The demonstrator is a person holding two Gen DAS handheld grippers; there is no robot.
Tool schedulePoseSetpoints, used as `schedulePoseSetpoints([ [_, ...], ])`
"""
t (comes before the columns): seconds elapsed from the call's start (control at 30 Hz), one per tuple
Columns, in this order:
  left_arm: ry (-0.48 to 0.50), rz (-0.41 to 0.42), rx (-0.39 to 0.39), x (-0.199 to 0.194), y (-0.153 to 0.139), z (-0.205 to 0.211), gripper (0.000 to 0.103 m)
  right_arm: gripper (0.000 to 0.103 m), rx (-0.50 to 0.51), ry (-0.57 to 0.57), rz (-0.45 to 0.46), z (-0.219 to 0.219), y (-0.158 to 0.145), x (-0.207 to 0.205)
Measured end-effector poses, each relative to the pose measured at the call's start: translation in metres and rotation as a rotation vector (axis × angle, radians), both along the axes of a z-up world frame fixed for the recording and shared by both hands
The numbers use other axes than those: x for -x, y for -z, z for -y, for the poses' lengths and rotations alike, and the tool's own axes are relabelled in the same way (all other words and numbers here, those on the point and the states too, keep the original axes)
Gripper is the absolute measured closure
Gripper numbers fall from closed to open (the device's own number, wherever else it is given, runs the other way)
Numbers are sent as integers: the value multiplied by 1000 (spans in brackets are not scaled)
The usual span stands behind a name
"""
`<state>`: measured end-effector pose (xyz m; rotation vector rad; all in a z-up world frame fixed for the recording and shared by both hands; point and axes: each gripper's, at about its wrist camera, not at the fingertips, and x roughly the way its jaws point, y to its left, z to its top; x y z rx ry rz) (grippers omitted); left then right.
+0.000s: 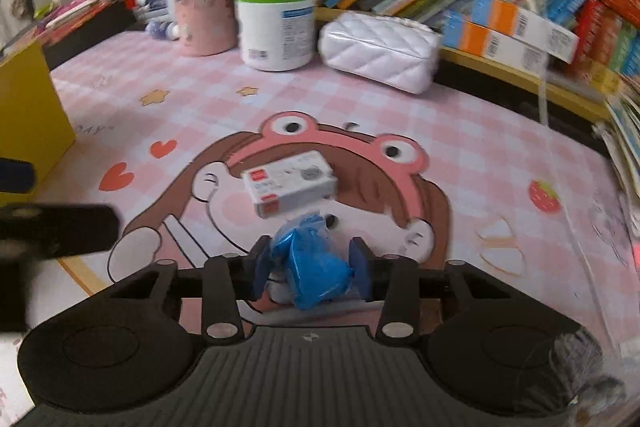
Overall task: Organize objects
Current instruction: 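Grasp the blue plastic item with the right tool, then grasp the small white-and-red box with the left tool while the right tool lifts the blue item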
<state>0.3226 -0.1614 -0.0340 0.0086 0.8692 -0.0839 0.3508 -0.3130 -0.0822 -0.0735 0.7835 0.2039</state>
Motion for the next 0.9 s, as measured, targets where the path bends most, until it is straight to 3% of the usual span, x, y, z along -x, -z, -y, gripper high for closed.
schedulePoseSetpoints([
  [0.13, -16, -55, 59, -30, 16, 23, 30, 66, 5, 180, -31, 31, -11, 25],
  [0.23, 22, -53, 45, -51, 27, 48, 30, 66, -14, 232, -25, 49, -17, 50],
  [0.37, 71, -26, -2, -68, 35, 73, 30, 66, -20, 234, -3, 57, -23, 72],
  [0.7, 34, -9, -13, -88, 52, 86, 31, 66, 0, 219, -18, 60, -27, 102],
  [0.8, 61, 17, -40, -84, 53, 88, 46, 67, 9, 213, -14, 56, -28, 108],
  [0.9, 71, 16, -34, -81, 52, 86, 48, 67, 22, 214, -11, 53, -30, 112],
])
